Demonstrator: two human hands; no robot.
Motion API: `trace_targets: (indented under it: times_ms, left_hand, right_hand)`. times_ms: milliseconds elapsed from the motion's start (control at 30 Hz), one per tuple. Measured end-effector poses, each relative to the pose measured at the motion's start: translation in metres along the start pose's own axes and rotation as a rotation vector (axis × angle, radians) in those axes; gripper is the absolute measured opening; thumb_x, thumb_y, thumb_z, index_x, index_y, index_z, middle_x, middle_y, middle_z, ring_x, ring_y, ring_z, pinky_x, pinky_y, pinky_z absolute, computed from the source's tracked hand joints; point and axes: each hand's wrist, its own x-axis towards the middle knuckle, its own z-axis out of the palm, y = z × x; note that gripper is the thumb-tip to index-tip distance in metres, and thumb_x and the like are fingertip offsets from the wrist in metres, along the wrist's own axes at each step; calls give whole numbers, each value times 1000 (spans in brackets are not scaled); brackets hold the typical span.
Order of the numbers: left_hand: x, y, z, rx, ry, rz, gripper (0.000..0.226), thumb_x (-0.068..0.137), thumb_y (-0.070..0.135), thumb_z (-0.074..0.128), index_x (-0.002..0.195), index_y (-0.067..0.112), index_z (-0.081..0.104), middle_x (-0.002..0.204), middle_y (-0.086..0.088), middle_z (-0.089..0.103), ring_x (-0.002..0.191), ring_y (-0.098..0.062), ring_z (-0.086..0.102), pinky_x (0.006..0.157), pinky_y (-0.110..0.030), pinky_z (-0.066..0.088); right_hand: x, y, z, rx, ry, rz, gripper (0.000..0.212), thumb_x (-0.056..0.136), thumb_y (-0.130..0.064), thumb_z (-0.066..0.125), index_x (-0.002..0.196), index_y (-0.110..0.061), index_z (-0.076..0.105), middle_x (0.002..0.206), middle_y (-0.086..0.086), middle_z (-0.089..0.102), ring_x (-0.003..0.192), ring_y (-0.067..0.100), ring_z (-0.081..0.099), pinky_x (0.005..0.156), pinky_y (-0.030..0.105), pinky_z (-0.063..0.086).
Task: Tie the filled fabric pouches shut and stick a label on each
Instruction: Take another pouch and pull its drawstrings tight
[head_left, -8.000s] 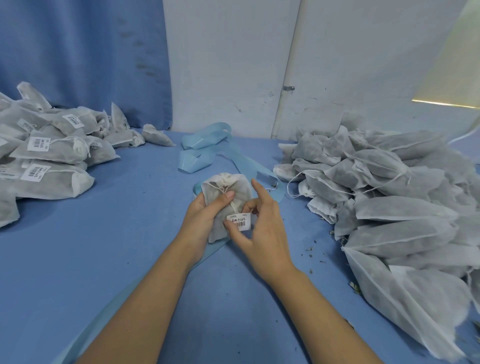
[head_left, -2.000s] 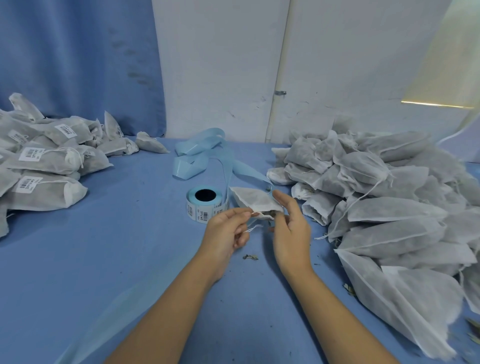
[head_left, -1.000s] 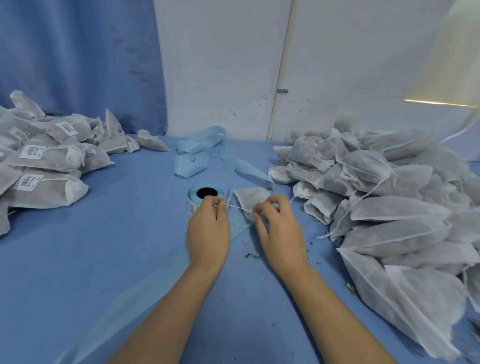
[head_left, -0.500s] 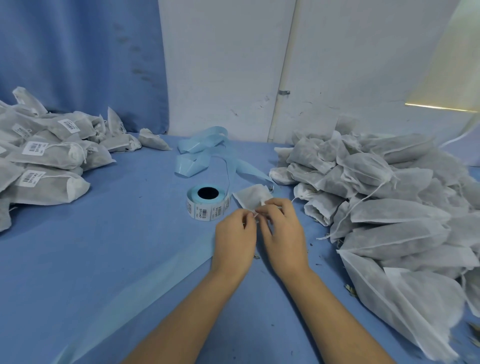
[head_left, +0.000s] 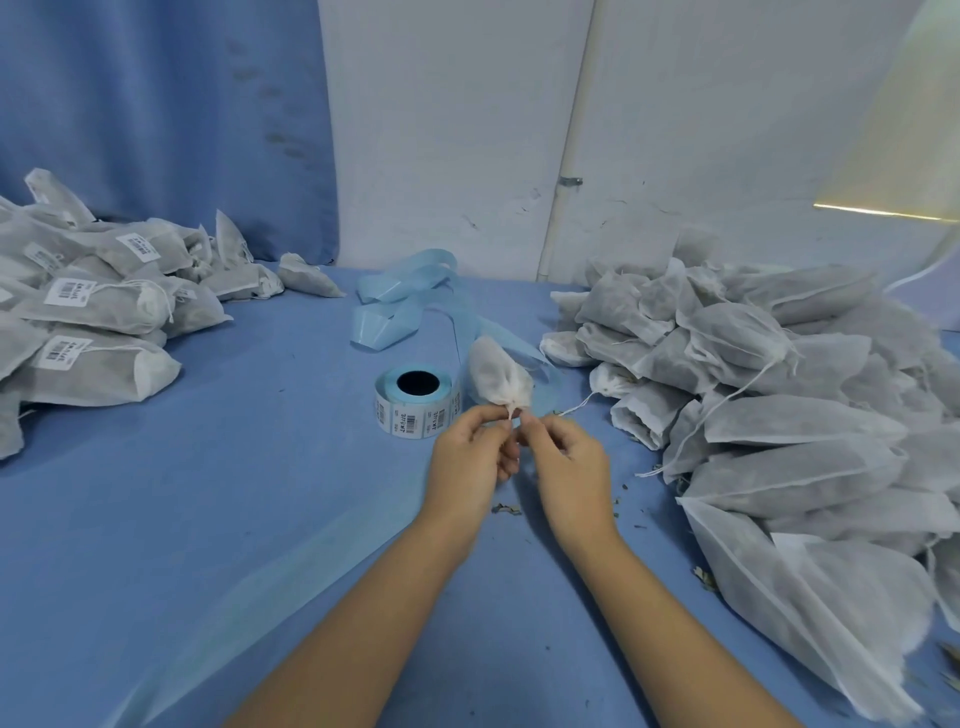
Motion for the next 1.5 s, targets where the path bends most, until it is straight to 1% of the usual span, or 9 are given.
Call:
trace_targets:
  times_ms: [133,300,500,767,1000,1133,1333,1400,1500]
  left_hand:
    - [1,-1,-2,45,-58,-15,26,91,-3,47,86,17,63,50,3,53,47,-11,44,51,-24,36]
    - [3,-1,-2,127,-83,-7,32,87,-6,45,87,21,64,48,3,47,45,-10,40,46,-21,32]
    - [5,-5,7,188,-115,-45,35,82,-5,43,87,24,63,47,3,43,45,-11,37,47,-22,29]
    - [8,-6,5,180,-126,-51,32,87,-3,45,97,23,61,48,7,49,45,-8,42,48,-21,34]
    - [9,-9,-6,609,-20,315,8,95,13,53,93,15,61,73,4,60,69,-10,57,67,-19,43]
    - [10,-6,-15,946,0,503,16,98,18,50,99,9,63,96,-5,61,90,-20,56,82,-35,44]
    - [6,0,-19,1296,30,687,18,99,22,47,95,11,61,97,-3,57,94,-19,54,70,-32,42]
    - [3,5,-17,1379,33,767,8,87,11,66,80,8,63,81,-7,60,76,-25,60,56,-34,43]
    - [0,8,-12,1401,40,881,25,61,-2,83,63,9,61,66,-6,58,57,-24,57,43,-30,41]
  right_hand:
    - [2,-2,0,283,-147,141,12,91,-10,61,84,-7,70,64,-2,60,68,18,55,70,31,46]
    - [5,-4,-5,373,-150,228,13,88,-6,60,78,-8,69,64,-3,62,62,7,56,60,12,43]
    - [8,-5,-6,540,-48,315,17,86,1,55,73,-1,66,62,0,61,55,5,54,53,13,44]
    - [10,-5,-7,562,-8,344,18,88,-3,56,76,-5,70,69,1,64,69,12,53,68,21,43]
    - [11,-3,-10,526,-131,296,16,95,-13,48,89,-12,63,91,-1,70,86,8,62,73,22,43]
    - [14,-3,-10,560,-87,291,17,97,-12,48,87,-12,61,69,-5,63,70,9,56,69,21,42]
    - [9,0,-10,-161,-54,-49,18,96,-14,49,78,-13,53,70,-4,52,67,11,45,63,22,37]
    - [9,-2,-10,-368,-26,-157,20,95,-12,45,75,-12,47,70,-4,49,72,18,43,64,31,34]
    - [7,-5,-11,-685,-29,-250,18,96,-16,43,80,-11,49,80,1,53,83,23,44,70,37,37]
